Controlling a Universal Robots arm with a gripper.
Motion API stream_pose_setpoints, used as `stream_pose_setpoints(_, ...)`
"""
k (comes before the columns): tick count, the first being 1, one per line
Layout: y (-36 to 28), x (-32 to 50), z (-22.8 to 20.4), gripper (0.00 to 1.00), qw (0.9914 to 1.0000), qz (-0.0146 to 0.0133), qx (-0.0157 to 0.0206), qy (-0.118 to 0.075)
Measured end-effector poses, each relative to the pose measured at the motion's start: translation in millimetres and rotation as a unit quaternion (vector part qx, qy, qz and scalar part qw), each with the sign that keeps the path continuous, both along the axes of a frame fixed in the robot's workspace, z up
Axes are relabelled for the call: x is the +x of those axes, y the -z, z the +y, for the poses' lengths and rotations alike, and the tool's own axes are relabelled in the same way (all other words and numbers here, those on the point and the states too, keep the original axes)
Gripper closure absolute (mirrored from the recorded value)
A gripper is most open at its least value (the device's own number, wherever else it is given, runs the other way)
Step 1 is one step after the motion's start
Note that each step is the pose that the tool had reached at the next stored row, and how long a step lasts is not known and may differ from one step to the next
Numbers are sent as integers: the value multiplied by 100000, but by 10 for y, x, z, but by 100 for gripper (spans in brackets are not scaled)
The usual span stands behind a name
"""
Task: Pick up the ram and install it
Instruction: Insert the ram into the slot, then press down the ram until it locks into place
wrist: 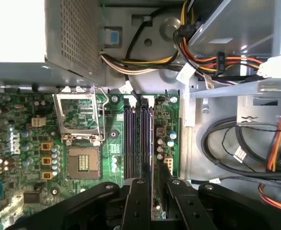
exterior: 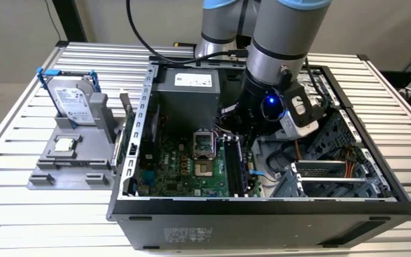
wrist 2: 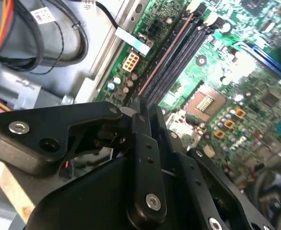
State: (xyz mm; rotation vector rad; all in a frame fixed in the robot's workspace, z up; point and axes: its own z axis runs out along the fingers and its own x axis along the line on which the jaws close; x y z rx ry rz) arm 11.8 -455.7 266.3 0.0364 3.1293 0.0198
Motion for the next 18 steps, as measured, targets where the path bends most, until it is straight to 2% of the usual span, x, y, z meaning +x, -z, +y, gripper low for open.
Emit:
stream_pose_setpoints(4, -1, 0, 0, 0, 100000, -2, 11, -6)
stream_pose_setpoints(5, 0, -1, 0, 100, 100000, -5, 11, -2)
stream_pose_setpoints(18, -1, -7, 0, 100, 100000, -2, 5, 0)
